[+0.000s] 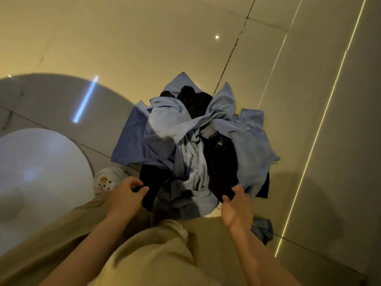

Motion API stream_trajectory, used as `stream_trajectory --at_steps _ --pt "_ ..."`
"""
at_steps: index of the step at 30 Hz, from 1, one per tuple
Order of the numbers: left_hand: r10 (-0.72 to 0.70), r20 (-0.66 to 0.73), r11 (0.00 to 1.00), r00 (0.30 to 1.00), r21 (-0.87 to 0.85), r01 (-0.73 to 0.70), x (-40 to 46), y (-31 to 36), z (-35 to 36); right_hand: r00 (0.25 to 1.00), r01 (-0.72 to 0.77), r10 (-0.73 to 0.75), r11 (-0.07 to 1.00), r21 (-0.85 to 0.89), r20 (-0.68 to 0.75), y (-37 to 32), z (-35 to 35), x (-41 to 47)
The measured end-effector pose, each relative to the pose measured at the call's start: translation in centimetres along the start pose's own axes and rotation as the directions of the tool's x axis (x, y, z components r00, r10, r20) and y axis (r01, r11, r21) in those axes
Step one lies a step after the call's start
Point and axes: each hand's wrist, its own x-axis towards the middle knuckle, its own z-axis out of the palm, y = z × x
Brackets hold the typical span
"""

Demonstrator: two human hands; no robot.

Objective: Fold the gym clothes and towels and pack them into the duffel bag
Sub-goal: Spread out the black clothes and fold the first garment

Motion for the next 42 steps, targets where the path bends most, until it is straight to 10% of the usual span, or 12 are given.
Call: stream_trajectory --at_steps 14,25,31,42 --pt "0.211 -0.297 0.974 0.931 0.142 -0.175 -7.2 3.4 -9.2 0.908 0.401 -0.416 0.898 -0.183 -0.051 -1.7 -4.1 -6.9" --pt "0.352 -0.532 0.926 0.770 0.080 -0.368 -14.3 4.9 -14.7 0.896 0.430 -0.442 0.888 -0.166 -0.046 -1.5 -4.8 -10.5" --pt "0.350 -0.510 0.858 0.786 -0.163 -0.487 -15.8 8.2 -16.7 0.816 0.554 -0.540 0.833 0.011 -0.206 -5.3 -8.0 -12.8" --pt "0.543 -0.618 0.791 0.569 0.149 -0.593 -21.6 11.5 -21.5 0.577 0.781 -0.705 0.624 0.026 -0.413 -12.0 -19.0 -21.0"
